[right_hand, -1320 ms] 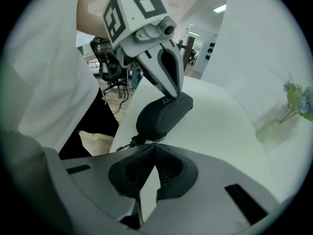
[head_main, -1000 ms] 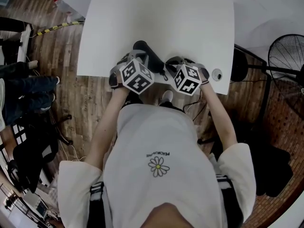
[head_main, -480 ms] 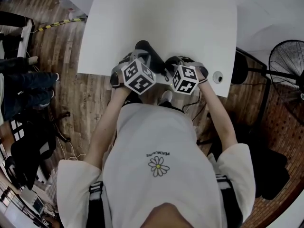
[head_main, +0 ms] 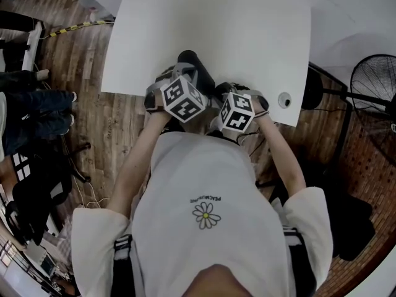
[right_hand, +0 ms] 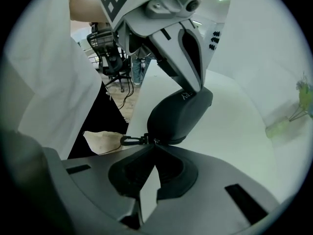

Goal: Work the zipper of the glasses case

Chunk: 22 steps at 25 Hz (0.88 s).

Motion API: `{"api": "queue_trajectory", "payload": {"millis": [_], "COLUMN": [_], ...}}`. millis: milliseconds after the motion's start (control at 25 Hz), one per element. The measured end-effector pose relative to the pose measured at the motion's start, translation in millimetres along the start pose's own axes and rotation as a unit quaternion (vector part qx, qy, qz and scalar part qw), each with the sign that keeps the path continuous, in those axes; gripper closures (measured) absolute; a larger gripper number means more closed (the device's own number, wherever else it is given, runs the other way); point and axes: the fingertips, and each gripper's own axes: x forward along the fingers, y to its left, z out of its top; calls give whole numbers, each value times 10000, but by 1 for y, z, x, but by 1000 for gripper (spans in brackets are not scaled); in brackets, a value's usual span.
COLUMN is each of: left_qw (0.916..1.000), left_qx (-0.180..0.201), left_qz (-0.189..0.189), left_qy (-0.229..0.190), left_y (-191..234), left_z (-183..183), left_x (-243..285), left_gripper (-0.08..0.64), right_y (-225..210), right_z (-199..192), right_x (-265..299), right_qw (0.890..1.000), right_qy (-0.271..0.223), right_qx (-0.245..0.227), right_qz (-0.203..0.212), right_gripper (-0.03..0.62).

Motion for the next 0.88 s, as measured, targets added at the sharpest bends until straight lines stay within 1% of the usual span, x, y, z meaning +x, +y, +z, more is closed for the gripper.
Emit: {"api": "queue_trajectory", "payload": {"millis": [80, 200, 280, 320, 400, 480, 520, 560, 600, 680, 800, 880], "left_qw": [9997, 9968, 9939, 9923, 9887, 9840, 9809, 9771, 9734, 9678, 9620, 9612], "left_qx": [142, 719, 1000, 1096, 1284, 1494, 1622, 1762, 1898, 2133, 2431, 2402], "left_qz": [-144, -181, -291, -399, -631, -852, -978, -1108, -1216, -1291, -1241, -1354], "left_qy": [-142, -287, -374, -406, -441, -457, -452, -435, -413, -351, -116, 79], "left_y": [-1, -4, -10, -14, -22, -28, -32, -36, -39, -41, -34, -31], "left_z": [-1, 2, 8, 13, 21, 29, 32, 34, 36, 37, 31, 27], "left_x": [-2, -7, -7, -6, -3, -1, 0, 1, 3, 9, 21, 26], "left_gripper": [546, 545, 543, 532, 467, 398, 372, 324, 299, 284, 282, 278], "right_y": [-5, -26, -48, -57, -72, -80, -82, -83, -84, -85, -86, -86], "right_z": [-5, -18, -32, -40, -52, -60, -62, -64, -64, -64, -64, -64], "right_x": [0, -6, -15, -19, -25, -29, -29, -29, -28, -25, -22, -20], "right_qw": [9998, 9978, 9950, 9933, 9903, 9888, 9885, 9883, 9881, 9876, 9875, 9878], "right_qy": [55, 220, 365, 454, 584, 629, 626, 609, 580, 525, 518, 530], "right_qx": [44, 130, 216, 231, 262, 329, 384, 460, 552, 708, 727, 704], "right_qz": [-180, -605, -904, -1041, -1231, -1313, -1324, -1322, -1313, -1299, -1297, -1281], "right_gripper": [585, 586, 586, 586, 586, 586, 586, 586, 586, 586, 586, 586]}}
